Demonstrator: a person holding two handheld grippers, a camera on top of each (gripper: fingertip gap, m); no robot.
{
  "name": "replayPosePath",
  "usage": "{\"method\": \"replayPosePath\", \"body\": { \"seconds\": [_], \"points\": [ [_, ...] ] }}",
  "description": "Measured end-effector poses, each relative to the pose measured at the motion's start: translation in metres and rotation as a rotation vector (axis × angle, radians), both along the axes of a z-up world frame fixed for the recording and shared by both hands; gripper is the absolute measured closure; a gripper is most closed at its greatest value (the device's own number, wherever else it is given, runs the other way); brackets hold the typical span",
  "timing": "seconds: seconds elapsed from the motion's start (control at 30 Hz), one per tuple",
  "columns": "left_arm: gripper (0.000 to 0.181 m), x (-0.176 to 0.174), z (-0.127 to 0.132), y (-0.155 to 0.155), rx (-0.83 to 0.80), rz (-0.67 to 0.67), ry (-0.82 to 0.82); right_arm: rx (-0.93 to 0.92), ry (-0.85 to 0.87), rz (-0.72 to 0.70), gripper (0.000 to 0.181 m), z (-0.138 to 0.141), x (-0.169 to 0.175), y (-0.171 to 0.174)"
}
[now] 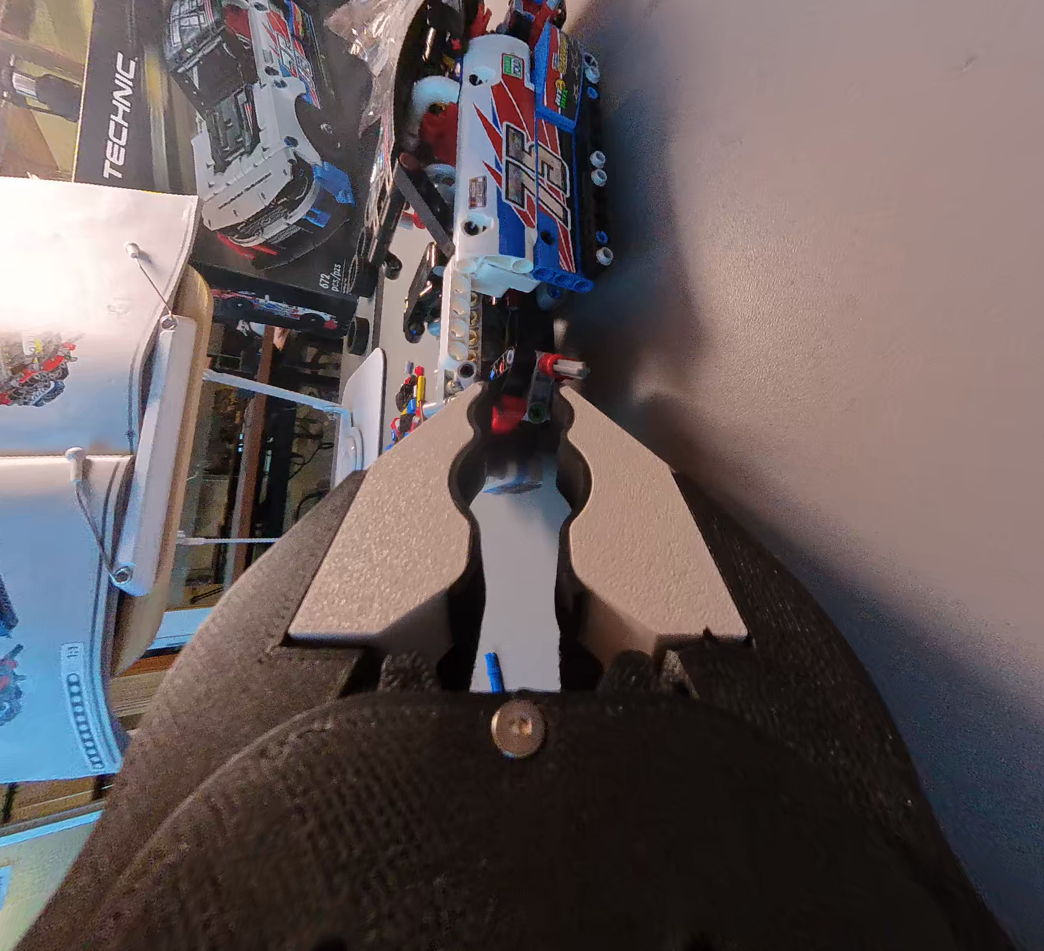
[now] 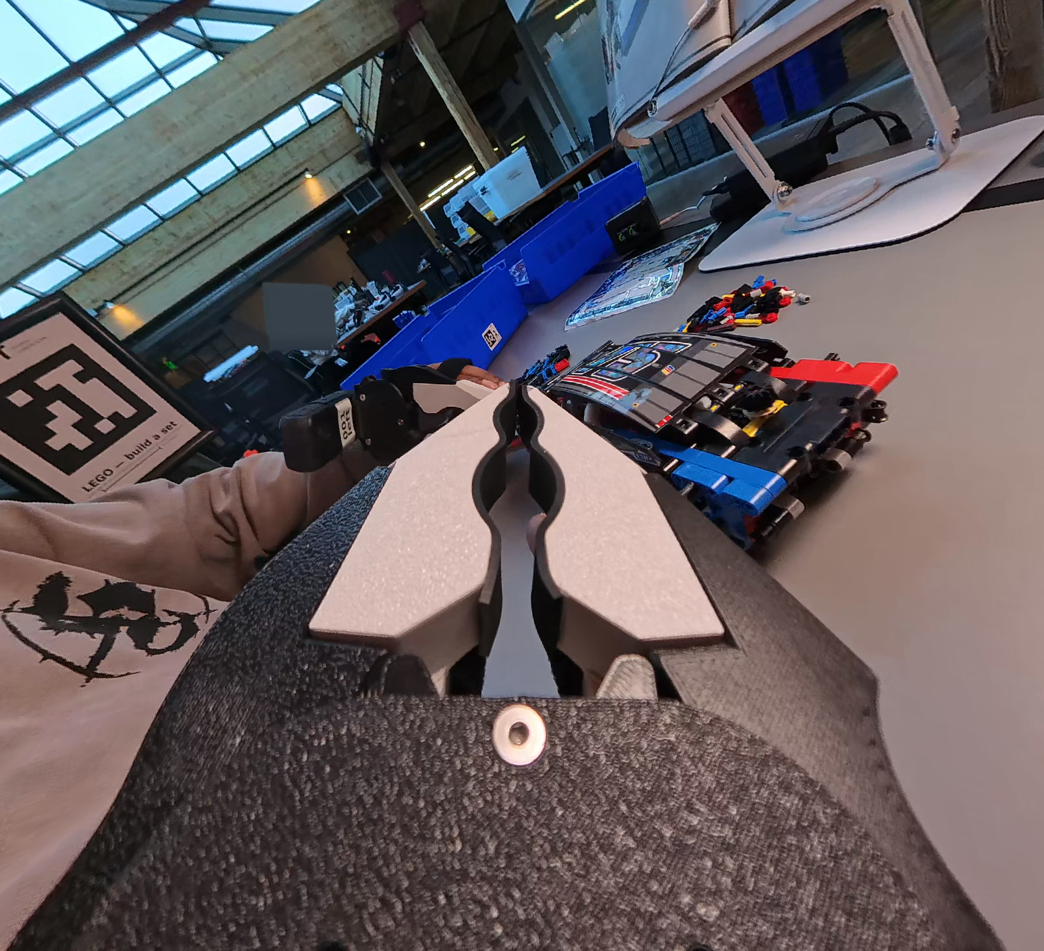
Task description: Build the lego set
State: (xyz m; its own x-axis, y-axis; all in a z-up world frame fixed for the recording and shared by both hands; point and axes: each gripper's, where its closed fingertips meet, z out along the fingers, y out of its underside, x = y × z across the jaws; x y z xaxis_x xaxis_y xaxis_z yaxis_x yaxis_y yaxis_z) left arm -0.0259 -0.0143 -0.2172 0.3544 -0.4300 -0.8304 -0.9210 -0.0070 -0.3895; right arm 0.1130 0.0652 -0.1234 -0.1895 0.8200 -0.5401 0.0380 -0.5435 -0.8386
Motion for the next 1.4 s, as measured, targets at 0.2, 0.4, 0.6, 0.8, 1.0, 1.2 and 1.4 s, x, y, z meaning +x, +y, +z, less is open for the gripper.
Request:
{"method": "replayPosePath", "body": {
  "seconds": [0.2, 0.4, 0.6, 0.8, 1.0, 1.2, 1.4],
  "points": [
    [0.164, 0.002, 0.01, -0.011, -0.055, -0.01, -0.189, 0.014, 0.034, 0.017, 0.181, 0.007, 0.002, -0.004],
    [0.164, 0.0, 0.017, -0.013, -0.098, -0.001, -0.338, 0.05, 0.014, 0.034, 0.181, 0.004, 0.0, -0.01],
    [0.164, 0.002, 0.028, -0.011, -0.146, -0.002, -0.517, 0.121, -0.008, 0.076, 0.181, 0.0, -0.003, -0.023],
    [0.164, -0.001, 0.044, -0.007, -0.196, 0.008, -0.74, 0.115, -0.004, 0.076, 0.181, 0.0, -0.003, -0.022],
    [0.164, -0.007, 0.048, -0.003, -0.252, 0.031, -0.886, 0.184, -0.085, 0.054, 0.181, -0.015, -0.009, -0.02],
    [0.164, -0.023, 0.058, 0.007, -0.329, 0.06, -1.151, 0.227, -0.125, 0.055, 0.181, -0.023, -0.02, -0.021],
    [0.165, -0.04, 0.063, 0.017, -0.381, 0.074, -1.314, 0.239, -0.092, 0.008, 0.181, -0.013, -0.027, -0.003]
  ]
}}
